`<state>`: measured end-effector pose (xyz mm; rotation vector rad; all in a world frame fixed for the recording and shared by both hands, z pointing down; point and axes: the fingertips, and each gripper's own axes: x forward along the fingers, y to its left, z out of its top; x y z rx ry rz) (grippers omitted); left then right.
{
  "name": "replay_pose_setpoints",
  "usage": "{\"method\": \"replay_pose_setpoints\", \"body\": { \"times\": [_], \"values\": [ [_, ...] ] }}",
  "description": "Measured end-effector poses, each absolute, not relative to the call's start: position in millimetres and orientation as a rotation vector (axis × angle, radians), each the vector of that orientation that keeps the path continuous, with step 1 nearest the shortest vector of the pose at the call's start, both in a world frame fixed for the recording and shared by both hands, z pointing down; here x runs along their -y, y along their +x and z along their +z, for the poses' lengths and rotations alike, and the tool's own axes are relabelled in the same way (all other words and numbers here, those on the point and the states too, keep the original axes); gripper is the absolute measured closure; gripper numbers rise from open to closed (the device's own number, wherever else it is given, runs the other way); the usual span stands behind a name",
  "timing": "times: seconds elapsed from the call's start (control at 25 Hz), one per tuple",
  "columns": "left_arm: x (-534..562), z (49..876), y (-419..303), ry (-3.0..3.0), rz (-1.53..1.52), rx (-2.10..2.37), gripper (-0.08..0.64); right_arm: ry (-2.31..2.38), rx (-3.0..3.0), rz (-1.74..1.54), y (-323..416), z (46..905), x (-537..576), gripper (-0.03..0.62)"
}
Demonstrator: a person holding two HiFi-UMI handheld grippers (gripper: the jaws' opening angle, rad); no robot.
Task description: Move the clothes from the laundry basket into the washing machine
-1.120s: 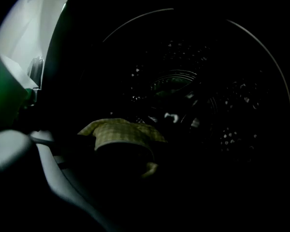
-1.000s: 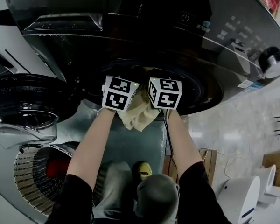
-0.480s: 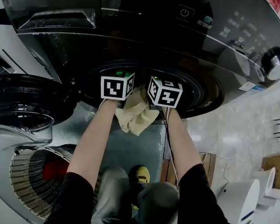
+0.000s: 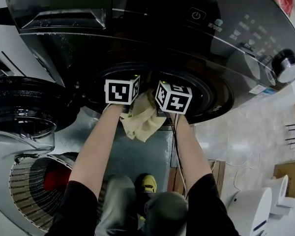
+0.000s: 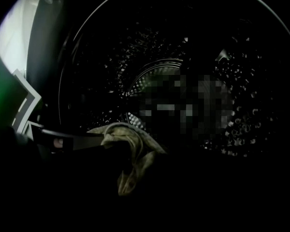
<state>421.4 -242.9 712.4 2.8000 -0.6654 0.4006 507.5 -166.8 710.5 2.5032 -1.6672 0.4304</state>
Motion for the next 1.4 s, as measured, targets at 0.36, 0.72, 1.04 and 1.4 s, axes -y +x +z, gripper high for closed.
{"method": "replay_pose_setpoints", "body": {
  "times": [0.36,0.72,1.04,1.4],
  "values": [
    [242.8,702.8,417.0,2.789,0.358,0.671,0.287,2.473,1.663,0.435,501.9,706.9,161.1,0.350],
    [236.9,702.7,416.5,2.804,0.371,0.653,0.287,2.479,1.654,0.443,497.6,704.4,156.4,0.359],
    [233.9,708.1,409.6,2.780,0.385,0.657,0.287,2.484,1.637,0.504,497.7,704.6,149.0,0.367],
    [231.6,707.7,408.4,2.794,0.405,0.653,0.287,2.512,1.534,0.602,507.9,717.5,146.6,0.367]
  ]
}}
